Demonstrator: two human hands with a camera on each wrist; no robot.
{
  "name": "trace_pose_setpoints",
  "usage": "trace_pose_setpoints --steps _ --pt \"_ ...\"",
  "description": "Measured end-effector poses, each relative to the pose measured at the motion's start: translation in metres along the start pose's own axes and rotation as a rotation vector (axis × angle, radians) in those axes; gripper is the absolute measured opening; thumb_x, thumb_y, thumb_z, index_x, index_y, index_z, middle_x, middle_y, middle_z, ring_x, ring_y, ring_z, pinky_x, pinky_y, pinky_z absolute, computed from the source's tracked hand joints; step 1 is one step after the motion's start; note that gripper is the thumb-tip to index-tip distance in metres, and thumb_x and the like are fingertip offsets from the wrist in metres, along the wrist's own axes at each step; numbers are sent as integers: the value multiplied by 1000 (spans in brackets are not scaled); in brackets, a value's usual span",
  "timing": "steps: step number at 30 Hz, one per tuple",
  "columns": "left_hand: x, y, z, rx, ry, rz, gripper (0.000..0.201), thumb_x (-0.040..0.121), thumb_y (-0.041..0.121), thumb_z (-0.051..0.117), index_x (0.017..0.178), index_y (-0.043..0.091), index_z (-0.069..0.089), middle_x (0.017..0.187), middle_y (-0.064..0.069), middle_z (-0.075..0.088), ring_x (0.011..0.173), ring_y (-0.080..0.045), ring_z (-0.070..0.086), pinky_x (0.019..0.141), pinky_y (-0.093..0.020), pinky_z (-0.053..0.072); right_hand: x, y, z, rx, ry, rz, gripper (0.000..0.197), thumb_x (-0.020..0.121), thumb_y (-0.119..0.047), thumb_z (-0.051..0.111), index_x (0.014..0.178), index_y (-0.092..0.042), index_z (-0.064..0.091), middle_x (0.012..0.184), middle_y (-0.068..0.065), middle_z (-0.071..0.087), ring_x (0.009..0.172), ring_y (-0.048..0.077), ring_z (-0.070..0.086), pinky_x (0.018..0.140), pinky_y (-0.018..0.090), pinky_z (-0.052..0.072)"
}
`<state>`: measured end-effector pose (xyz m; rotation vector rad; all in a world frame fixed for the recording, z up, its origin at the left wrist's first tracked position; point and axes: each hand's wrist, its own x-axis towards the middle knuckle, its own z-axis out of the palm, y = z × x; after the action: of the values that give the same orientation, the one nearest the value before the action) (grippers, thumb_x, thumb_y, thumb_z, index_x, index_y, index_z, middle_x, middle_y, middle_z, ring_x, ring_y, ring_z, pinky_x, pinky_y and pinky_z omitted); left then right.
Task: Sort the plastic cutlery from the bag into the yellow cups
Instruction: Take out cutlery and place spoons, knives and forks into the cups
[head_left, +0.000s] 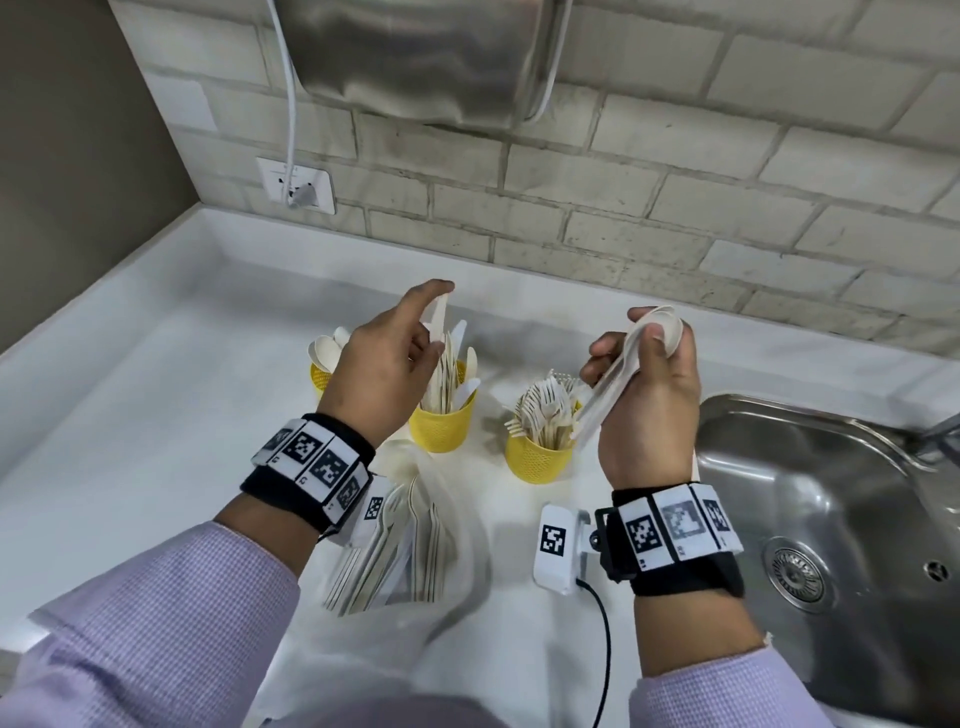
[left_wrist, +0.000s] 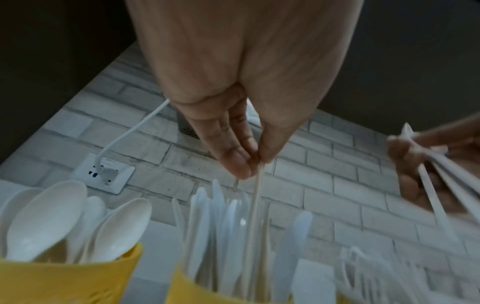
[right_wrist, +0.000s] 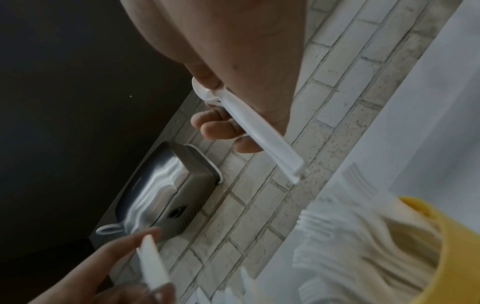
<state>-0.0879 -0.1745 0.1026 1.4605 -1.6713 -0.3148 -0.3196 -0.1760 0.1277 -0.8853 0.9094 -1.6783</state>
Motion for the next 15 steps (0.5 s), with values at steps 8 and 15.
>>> trace_pose_setpoints --steps 8,15 --pt "-2 -22 11 179 -66 35 54 93 12 66 141 35 53 88 3 63 79 -21 64 80 -41 56 -3 12 18 -29 -50 10 18 109 -20 38 106 -15 56 73 9 58 61 25 48 66 35 43" --pt "-19 -43 24 247 -73 91 27 95 12 68 121 19 73 104 -6 69 89 -30 67 79 -45 57 -3 10 27 -50 -41 19 20 111 -18 35 107 -16 54 73 8 58 63 25 50 65 33 43"
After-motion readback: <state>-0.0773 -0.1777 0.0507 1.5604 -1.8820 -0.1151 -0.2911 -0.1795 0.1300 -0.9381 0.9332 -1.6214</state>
